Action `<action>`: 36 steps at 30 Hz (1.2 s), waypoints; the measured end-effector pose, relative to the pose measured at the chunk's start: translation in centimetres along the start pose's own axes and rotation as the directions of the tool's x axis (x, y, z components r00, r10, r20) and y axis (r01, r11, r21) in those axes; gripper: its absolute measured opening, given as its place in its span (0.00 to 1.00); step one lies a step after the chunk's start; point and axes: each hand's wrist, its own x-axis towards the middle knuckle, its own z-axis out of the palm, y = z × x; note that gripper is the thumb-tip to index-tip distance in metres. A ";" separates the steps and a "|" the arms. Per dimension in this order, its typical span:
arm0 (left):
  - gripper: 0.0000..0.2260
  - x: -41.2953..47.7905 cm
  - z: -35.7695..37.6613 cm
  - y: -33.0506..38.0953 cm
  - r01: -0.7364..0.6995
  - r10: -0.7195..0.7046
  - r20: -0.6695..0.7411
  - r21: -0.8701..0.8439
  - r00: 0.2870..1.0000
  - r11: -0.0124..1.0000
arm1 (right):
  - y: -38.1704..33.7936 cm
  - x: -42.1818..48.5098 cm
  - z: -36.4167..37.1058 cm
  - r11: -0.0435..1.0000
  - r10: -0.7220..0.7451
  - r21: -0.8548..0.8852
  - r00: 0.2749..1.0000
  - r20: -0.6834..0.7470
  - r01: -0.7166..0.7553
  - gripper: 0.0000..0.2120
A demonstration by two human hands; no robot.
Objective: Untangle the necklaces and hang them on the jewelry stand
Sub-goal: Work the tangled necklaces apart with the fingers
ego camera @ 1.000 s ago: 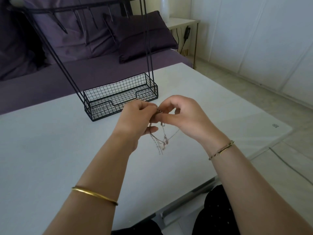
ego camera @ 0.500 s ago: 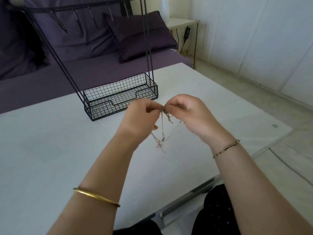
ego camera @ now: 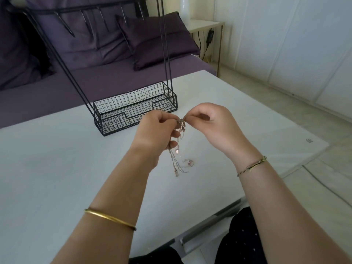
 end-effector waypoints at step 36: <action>0.06 -0.1 0.3 -0.1 -0.025 0.025 -0.028 0.006 0.999 1.000 | -0.7 -0.5 0.4 0.934 0.208 0.238 0.948 0.243 -0.266 0.09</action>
